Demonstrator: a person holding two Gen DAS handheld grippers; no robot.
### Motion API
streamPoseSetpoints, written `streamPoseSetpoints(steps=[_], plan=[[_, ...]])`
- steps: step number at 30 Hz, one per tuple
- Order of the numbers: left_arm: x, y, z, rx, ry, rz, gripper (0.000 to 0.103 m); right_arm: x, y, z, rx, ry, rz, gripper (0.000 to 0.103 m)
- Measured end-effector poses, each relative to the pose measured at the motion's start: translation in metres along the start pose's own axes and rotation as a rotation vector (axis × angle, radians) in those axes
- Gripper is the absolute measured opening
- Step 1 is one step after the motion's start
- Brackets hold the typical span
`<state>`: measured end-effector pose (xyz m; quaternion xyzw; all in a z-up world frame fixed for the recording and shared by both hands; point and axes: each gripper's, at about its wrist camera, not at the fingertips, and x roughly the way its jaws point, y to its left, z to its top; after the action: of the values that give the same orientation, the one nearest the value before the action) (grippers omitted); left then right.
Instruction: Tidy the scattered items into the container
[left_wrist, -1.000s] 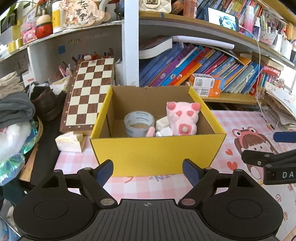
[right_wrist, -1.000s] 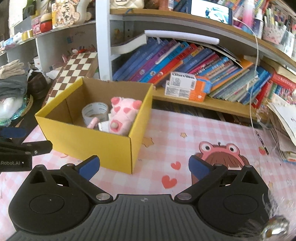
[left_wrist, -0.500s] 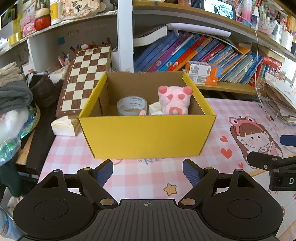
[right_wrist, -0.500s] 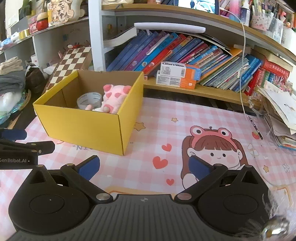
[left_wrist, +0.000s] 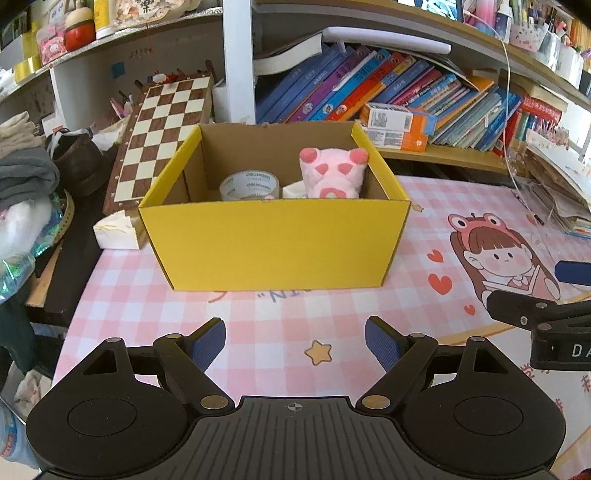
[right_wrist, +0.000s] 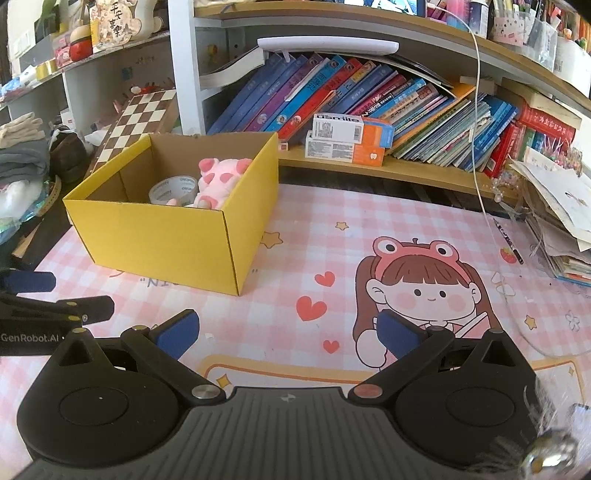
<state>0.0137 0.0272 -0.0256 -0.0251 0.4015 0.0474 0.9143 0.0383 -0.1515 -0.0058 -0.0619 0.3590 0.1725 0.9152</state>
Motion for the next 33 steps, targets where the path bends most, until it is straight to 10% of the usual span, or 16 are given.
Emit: streamPoseSetpoints(steps=[33], plan=[[0.0, -0.024, 0.004, 0.055, -0.001, 0.007, 0.099, -0.001, -0.016, 0.0, 0.041, -0.004, -0.022, 0.103]])
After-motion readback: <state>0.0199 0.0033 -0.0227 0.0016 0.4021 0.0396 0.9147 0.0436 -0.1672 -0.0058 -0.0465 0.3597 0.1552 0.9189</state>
